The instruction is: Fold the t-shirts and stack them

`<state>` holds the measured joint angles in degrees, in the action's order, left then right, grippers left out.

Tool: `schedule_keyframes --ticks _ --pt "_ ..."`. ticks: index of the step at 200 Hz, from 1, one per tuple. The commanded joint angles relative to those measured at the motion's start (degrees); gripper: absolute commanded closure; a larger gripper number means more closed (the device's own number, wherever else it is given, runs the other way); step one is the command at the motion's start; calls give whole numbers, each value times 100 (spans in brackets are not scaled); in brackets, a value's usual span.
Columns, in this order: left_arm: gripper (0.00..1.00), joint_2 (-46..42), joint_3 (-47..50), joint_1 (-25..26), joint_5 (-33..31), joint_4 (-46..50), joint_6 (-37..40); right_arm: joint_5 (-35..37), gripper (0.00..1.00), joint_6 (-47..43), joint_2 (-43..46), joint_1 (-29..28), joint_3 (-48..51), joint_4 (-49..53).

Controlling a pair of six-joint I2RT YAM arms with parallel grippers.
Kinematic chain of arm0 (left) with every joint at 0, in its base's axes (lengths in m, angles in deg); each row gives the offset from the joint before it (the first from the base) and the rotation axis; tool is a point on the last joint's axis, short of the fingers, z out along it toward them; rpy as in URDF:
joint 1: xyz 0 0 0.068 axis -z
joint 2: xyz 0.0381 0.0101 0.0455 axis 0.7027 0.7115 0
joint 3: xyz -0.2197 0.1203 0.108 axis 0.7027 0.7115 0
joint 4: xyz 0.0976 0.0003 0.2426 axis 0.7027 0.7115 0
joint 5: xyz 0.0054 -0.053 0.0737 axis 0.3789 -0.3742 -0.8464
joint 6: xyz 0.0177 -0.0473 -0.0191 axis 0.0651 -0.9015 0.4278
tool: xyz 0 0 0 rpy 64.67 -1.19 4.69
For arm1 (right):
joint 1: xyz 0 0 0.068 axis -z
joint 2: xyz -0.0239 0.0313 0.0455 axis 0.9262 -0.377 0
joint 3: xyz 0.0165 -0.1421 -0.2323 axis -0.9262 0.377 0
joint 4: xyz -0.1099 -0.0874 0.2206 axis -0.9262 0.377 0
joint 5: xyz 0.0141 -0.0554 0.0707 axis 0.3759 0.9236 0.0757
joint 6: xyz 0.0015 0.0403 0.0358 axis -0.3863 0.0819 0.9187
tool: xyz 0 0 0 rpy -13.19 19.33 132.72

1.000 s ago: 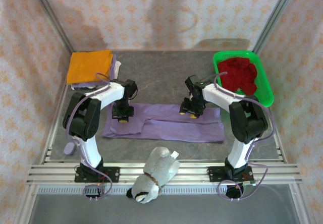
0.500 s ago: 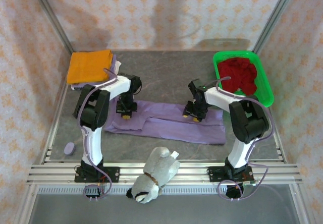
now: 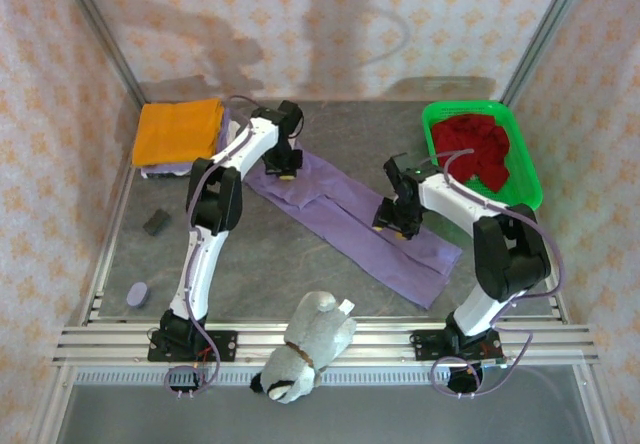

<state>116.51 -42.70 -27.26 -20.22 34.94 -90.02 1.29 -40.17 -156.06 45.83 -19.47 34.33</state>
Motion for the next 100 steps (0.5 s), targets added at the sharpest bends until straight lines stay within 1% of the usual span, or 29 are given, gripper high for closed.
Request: schedule_keyframes --ticks 1,29,43,49,58,63,79,100 --pt "89 -418 -230 32 416 -353 -204 -115 47 -70 30 -185 -467 59" --pt "86 -1217 161 -62 435 -448 -348 -319 45 -35 -566 -469 -1366 -26" --pt "86 -1752 721 -174 438 -544 -411 -383 43 -5 -960 -591 -1855 -58" --pt "85 -2005 1026 -222 448 -623 -417 -356 40 -12 -1131 -651 -2082 -40" --pt "85 -2388 1488 -297 431 -708 -396 -338 28 -58 -1393 -742 -2439 -6" --pt "85 -2613 1751 -336 408 -746 -383 -323 23 -82 -1542 -786 -2656 44" --pt "83 -3351 2548 -476 345 -823 -349 -307 17 -133 -1989 -931 -3311 158" --pt "80 -4118 3521 -683 370 -865 -313 -491 14 -172 -2529 -1086 -4053 172"
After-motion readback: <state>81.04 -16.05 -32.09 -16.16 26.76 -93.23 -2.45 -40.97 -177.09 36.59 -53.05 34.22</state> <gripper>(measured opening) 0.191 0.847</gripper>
